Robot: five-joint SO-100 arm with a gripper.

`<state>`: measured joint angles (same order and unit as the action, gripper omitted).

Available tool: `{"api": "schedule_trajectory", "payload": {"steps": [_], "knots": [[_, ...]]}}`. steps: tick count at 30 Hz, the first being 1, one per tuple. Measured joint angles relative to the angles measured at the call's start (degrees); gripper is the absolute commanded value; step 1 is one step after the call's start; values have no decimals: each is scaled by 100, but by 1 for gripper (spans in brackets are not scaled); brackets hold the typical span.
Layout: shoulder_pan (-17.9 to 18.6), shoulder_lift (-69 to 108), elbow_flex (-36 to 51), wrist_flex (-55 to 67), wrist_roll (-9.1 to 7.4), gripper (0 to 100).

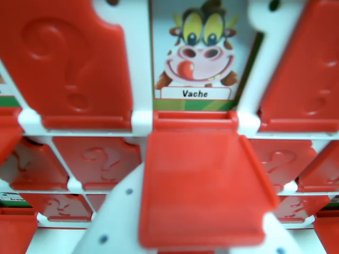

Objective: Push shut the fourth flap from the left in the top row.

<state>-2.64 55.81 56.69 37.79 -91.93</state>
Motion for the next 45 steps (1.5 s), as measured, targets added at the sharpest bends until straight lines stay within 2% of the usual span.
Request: {"api": "schedule_trajectory", "payload": {"steps": [6,13,21,26,29,37,45], "knots": [[0,0,44,-9,-9,0],[0,387,369,-70,-123,0],[0,923,598,-281,-123,0],[-9,1037,993,-1046,-35,0],[-9,1046,1046,-1160,-44,0],[-9,1371,1099,-598,-44,0],[62,2944,2224,88,-44,0]]}}
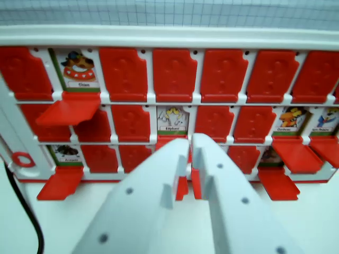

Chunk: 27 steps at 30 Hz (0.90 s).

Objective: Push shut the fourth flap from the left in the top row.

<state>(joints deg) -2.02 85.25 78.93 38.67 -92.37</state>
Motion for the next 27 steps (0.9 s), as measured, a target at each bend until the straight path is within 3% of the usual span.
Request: {"api": "schedule_trajectory", "payload": {"steps": [8,12,27], "knots": [[246,2268,1477,598,0,0],[281,3296,2048,949,-88,0],[396,5520,2338,2294,-185,0]]}}
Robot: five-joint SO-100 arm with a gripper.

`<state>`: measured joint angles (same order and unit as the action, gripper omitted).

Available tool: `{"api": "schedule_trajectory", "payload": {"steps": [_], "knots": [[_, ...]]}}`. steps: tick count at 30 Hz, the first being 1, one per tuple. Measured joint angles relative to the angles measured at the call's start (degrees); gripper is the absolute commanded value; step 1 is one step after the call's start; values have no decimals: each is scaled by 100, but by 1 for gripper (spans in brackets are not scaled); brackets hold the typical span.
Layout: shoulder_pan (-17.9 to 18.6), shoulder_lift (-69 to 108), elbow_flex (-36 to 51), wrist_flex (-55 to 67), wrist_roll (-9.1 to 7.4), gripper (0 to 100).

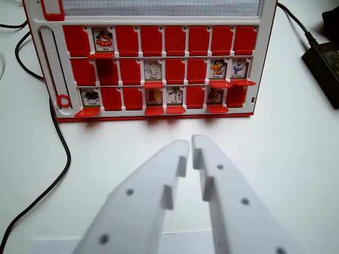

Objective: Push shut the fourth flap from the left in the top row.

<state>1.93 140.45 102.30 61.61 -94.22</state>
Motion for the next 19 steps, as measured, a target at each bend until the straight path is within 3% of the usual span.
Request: {"api": "schedule_trajectory", "payload": {"steps": [9,19], "knots": [[-141,817,606,149,-141,0],[-369,976,650,158,-141,0]]}}
